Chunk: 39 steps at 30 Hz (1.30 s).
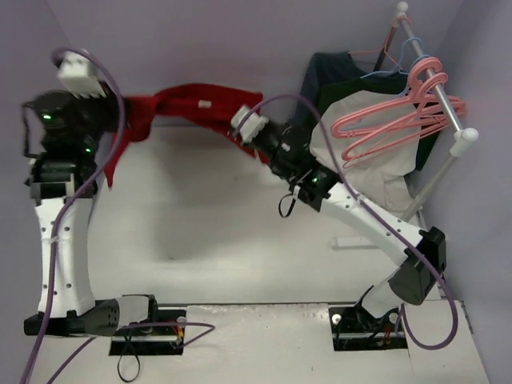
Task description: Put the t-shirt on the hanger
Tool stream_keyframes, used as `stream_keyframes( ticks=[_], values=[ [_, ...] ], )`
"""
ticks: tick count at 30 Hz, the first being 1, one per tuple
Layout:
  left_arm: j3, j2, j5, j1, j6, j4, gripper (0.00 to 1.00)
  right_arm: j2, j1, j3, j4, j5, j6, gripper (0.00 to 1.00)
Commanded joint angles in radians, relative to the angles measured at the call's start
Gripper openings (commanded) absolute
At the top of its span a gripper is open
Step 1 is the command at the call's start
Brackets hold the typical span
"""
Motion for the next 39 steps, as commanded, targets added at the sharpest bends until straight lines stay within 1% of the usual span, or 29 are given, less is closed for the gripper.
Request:
stream_keyframes(
  ticks=[1,3,4,6,7,9,12,13,14,15,16,17,18,19,20,21,22,24,25,26,27,29,30,31,33,34,35,36,39],
  values=[
    [-0.486,-0.030,-0.172,-0.084,-0.039,0.134,0.00,-0.034,-0.014,-0.306,-0.003,0.034,0.203,0.00],
    [-0.723,-0.047,-0.157,-0.102,-0.104,0.236,0.00,-0.017,-0.012,-0.458,-0.004,0.005,0.334,0.00],
    [-0.843,-0.052,-0.141,-0.107,-0.135,0.269,0.00,-0.008,-0.008,-0.502,-0.004,-0.005,0.410,0.00],
    [-0.967,-0.070,-0.137,-0.119,-0.199,0.329,0.00,0.005,0.006,-0.582,-0.006,-0.033,0.487,0.00],
    [-0.991,-0.081,-0.160,-0.133,-0.207,0.338,0.00,0.005,0.014,-0.614,-0.008,-0.041,0.501,0.00],
    [-0.994,-0.102,-0.191,-0.165,-0.243,0.284,0.00,-0.025,0.065,-0.675,-0.016,-0.026,0.545,0.00],
    [-0.969,-0.118,-0.219,-0.185,-0.261,0.181,0.00,-0.059,0.091,-0.720,-0.058,-0.019,0.603,0.00],
    [-0.968,-0.119,-0.219,-0.185,-0.261,0.178,0.00,-0.066,0.092,-0.721,-0.060,-0.020,0.618,0.00],
    [-0.977,-0.125,-0.237,-0.184,-0.262,0.146,0.00,-0.078,0.101,-0.726,-0.078,-0.027,0.626,0.02],
    [-0.984,-0.131,-0.242,-0.185,-0.264,0.126,0.03,-0.088,0.119,-0.731,-0.081,-0.027,0.624,0.09],
    [-1.002,-0.134,-0.228,-0.185,-0.273,0.118,0.09,-0.097,0.128,-0.726,-0.082,-0.022,0.629,0.12],
    [-1.014,-0.139,-0.213,-0.186,-0.281,0.115,0.27,-0.098,0.127,-0.717,-0.095,-0.014,0.667,0.19],
    [-1.021,-0.143,-0.198,-0.186,-0.291,0.105,0.39,-0.095,0.123,-0.702,-0.111,-0.006,0.688,0.32],
    [-1.027,-0.146,-0.185,-0.186,-0.301,0.098,0.46,-0.091,0.120,-0.688,-0.127,-0.003,0.695,0.36],
    [-1.031,-0.150,-0.173,-0.189,-0.307,0.097,0.50,-0.087,0.120,-0.677,-0.141,0.006,0.705,0.37],
    [-1.032,-0.165,-0.162,-0.193,-0.326,0.077,0.54,-0.095,0.119,-0.658,-0.167,0.029,0.717,0.48],
    [-1.033,-0.179,-0.154,-0.196,-0.335,0.064,0.57,-0.106,0.119,-0.639,-0.186,0.064,0.725,0.55],
    [-1.021,-0.230,-0.152,-0.200,-0.339,0.035,0.65,-0.144,0.119,-0.613,-0.241,0.131,0.752,0.59],
    [-1.009,-0.256,-0.159,-0.204,-0.339,0.019,0.69,-0.167,0.120,-0.595,-0.270,0.176,0.764,0.60],
    [-1.001,-0.272,-0.169,-0.207,-0.337,-0.006,0.70,-0.204,0.121,-0.583,-0.286,0.220,0.800,0.59],
    [-0.992,-0.296,-0.186,-0.216,-0.334,-0.021,0.70,-0.230,0.120,-0.559,-0.304,0.320,0.823,0.57],
    [-0.958,-0.312,-0.208,-0.225,-0.325,-0.059,0.70,-0.305,0.119,-0.524,-0.314,0.487,0.894,0.50],
    [-0.942,-0.314,-0.221,-0.228,-0.320,-0.072,0.70,-0.349,0.119,-0.506,-0.314,0.567,0.932,0.49],
    [-0.933,-0.315,-0.228,-0.231,-0.315,-0.076,0.70,-0.372,0.118,-0.488,-0.314,0.649,0.945,0.53],
    [-0.913,-0.307,-0.244,-0.241,-0.309,-0.083,0.70,-0.419,0.108,-0.429,-0.314,0.839,1.006,0.72],
    [-0.901,-0.302,-0.248,-0.245,-0.307,-0.084,0.70,-0.435,0.100,-0.412,-0.314,0.889,1.030,0.78],
    [-0.889,-0.296,-0.250,-0.248,-0.305,-0.084,0.70,-0.443,0.092,-0.378,-0.314,0.981,1.044,0.79],
    [-0.874,-0.291,-0.250,-0.254,-0.304,-0.087,0.70,-0.446,0.082,-0.362,-0.313,1.022,1.060,0.78],
    [-0.852,-0.271,-0.248,-0.276,-0.298,-0.084,0.70,-0.450,0.001,-0.315,-0.313,1.131,1.125,0.73]
  ],
)
